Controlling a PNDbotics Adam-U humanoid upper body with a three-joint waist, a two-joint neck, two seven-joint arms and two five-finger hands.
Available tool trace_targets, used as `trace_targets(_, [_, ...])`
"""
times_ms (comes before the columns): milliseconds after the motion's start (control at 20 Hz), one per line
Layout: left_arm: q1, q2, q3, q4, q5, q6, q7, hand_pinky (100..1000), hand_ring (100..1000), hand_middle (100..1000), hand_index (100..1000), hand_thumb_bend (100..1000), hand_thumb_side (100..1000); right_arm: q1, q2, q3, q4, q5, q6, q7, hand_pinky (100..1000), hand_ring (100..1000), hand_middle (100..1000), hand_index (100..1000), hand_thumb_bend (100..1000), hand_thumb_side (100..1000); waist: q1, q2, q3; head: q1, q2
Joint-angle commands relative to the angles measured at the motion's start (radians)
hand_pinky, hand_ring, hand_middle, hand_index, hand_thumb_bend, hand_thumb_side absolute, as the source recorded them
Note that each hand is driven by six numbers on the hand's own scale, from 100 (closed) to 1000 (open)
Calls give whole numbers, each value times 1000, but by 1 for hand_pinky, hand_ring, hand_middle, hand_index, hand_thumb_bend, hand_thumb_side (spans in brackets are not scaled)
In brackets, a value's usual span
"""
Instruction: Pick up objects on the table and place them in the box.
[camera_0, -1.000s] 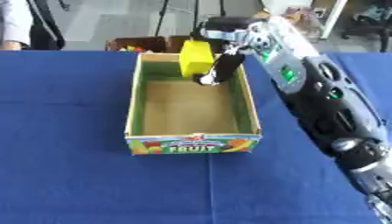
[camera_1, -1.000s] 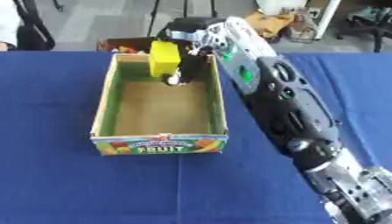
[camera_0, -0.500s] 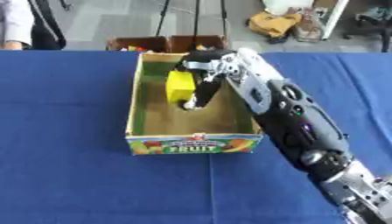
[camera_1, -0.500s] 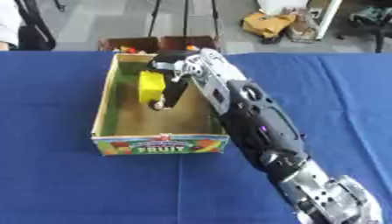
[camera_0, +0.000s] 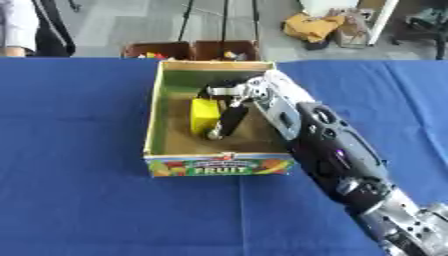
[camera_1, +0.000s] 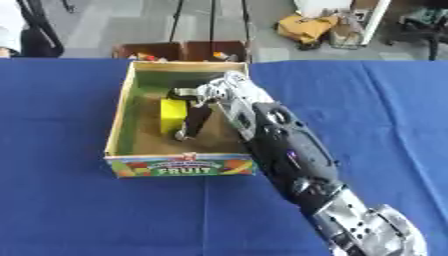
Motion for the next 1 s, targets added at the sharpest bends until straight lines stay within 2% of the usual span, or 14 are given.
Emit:
trace_targets(50, [-11, 8, 3, -19, 3, -1, -3, 488, 792, 852, 913, 100, 1000, -21, -17, -12, -16, 24, -11, 12, 657, 812, 817, 912, 627, 462, -10, -29, -2, -6, -2])
trace_targets(250, [-9, 9, 3, -19, 3, 0, -3, 488, 792, 852, 913, 100, 1000, -26, -32, -27, -72, 16, -3, 4, 661, 813, 823, 922, 631, 490, -7, -31, -7, -5, 2])
trace_targets(400, [-7, 10, 4, -19, 2, 1, -2, 487, 792, 852, 913, 100, 1000, -26, -57, -39, -151, -6, 4, -12, 662, 806, 819, 920, 623, 519, -3, -33, -12, -2, 4])
trace_targets(650, [-4, 12, 8, -19, 0, 2, 2, 487, 792, 852, 913, 100, 1000, -2, -125, -87, -360, -49, 47, -74, 657, 789, 809, 916, 585, 599, 4, -32, -27, 7, 4])
trace_targets(1000, [-3, 14, 13, -19, -5, 3, 7, 487, 792, 852, 912, 100, 1000, 102, -236, -174, -696, -108, 165, -191, 633, 760, 788, 902, 534, 611, 14, -30, -44, 20, 0])
